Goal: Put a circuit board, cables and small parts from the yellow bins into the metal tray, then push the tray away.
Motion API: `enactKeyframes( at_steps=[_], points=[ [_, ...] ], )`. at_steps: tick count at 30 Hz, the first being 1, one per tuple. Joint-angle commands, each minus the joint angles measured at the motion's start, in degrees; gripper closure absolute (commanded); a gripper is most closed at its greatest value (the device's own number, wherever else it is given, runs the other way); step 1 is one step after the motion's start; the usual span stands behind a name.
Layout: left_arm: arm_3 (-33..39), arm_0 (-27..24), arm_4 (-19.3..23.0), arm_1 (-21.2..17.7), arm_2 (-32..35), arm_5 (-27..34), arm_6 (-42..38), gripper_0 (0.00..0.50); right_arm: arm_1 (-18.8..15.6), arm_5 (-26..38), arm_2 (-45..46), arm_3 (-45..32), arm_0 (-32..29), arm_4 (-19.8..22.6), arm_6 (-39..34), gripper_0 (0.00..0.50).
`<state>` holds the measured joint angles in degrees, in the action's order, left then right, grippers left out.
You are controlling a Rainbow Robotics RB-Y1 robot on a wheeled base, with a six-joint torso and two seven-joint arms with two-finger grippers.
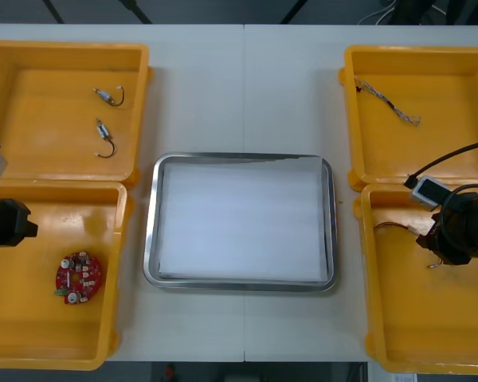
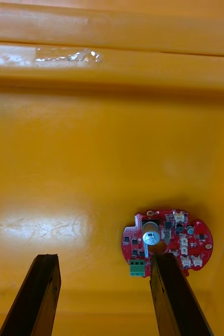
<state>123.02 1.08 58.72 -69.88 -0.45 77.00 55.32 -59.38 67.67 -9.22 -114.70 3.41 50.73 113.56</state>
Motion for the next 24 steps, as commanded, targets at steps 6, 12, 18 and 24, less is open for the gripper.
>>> enactKeyframes(
  at_steps=[6, 12, 18, 24],
  points=[
    [1.7, 0.9, -6.8, 0.4, -6.9, -7.6, 0.1, 0.000, -2.5, -5.6, -4.1, 2.3, -0.9, -1.4, 0.2, 0.000],
    [1.7, 1.0, -6.9, 0.4, -7.2, -7.9, 9.7, 0.000, -2.5, -6.7, -4.7, 2.4, -0.9, -2.8, 0.2, 0.000],
    [1.6, 1.0, -6.7, 0.4, -7.2, -7.9, 9.6, 0.000, -2.5, -9.6, -5.4, 4.5, -0.9, -2.9, 0.4, 0.000],
    [1.3, 0.9, -5.1, 0.4, -7.2, -8.0, 4.3, 0.000, -2.5, -10.2, -6.1, 4.9, -0.9, -3.8, 0.4, 0.000]
  ],
)
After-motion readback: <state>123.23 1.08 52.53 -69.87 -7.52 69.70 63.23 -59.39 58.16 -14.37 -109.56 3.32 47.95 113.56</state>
